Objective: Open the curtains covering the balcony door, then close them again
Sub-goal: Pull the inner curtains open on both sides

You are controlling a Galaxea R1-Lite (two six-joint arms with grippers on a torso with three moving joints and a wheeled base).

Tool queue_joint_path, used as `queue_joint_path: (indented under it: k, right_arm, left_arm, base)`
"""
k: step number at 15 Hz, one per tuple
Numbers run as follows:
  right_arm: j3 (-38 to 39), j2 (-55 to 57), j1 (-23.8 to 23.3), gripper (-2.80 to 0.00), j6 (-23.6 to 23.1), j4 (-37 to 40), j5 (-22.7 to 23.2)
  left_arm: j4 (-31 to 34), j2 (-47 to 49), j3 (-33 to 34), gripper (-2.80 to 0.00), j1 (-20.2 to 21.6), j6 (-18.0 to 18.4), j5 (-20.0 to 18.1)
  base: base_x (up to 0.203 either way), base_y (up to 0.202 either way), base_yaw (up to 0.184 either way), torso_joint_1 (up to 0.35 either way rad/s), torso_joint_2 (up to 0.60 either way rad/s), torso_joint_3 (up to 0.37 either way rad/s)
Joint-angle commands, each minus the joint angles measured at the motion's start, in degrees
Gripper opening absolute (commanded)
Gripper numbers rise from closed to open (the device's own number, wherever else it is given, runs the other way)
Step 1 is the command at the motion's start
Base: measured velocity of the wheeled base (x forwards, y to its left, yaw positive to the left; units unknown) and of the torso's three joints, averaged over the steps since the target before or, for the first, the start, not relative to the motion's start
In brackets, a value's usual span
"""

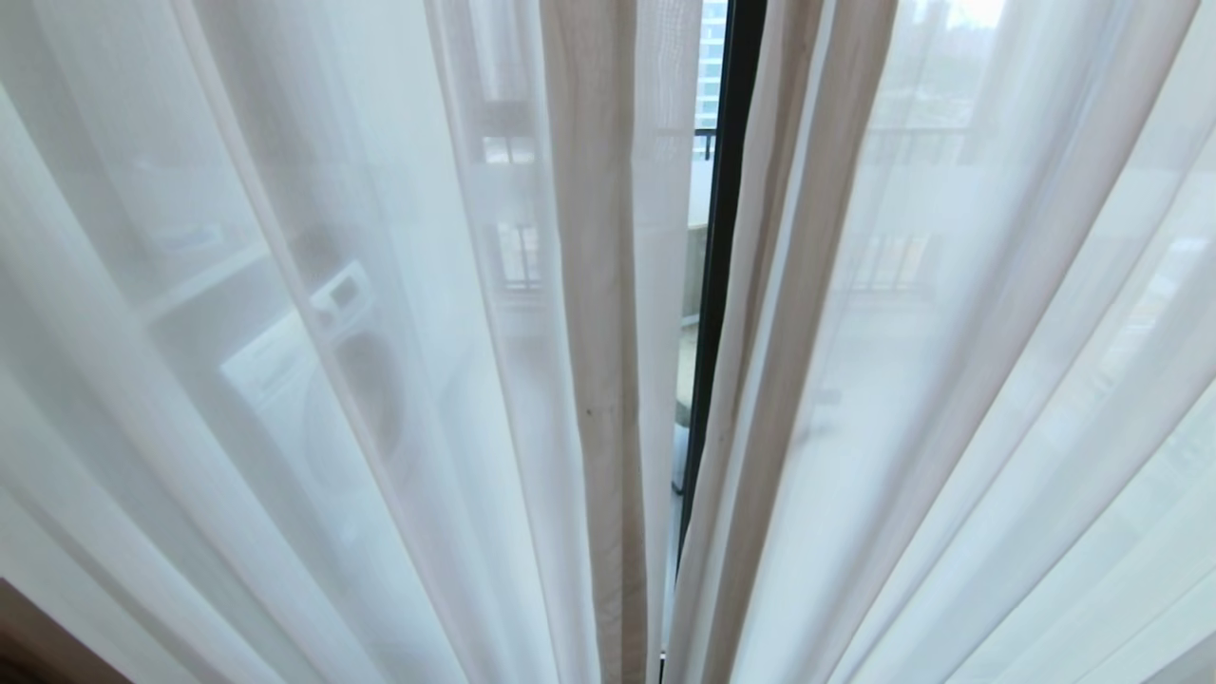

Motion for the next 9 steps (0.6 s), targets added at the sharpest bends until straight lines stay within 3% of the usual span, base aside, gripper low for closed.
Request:
queue_joint_path:
  k: [1,5,9]
  right_arm:
    - [0.0,0.0,0.0,-2.8,-0.1,0.0,0.0]
    - [0.0,0.0,0.0,-2.8,-0.1,0.0,0.0]
    - [0.0,0.0,0.0,-2.8,-0.1,0.0,0.0]
  left_arm:
    - [0.9,0.0,-6.1,-2.8,0.0,0.0,-0.3]
    - [6.0,1.6,-15.9,-2.8,0.0,-0.1,-2.0]
    - [5.7,13.2,-22.5,-2.8,-1.6,-0.2,-12.1]
  base:
    - [0.0,0.0,0.0,0.0,0.0,0.0]
    - [0.0,0.0,0.0,0.0,0.0,0.0]
    - [0.0,0.0,0.0,0.0,0.0,0.0]
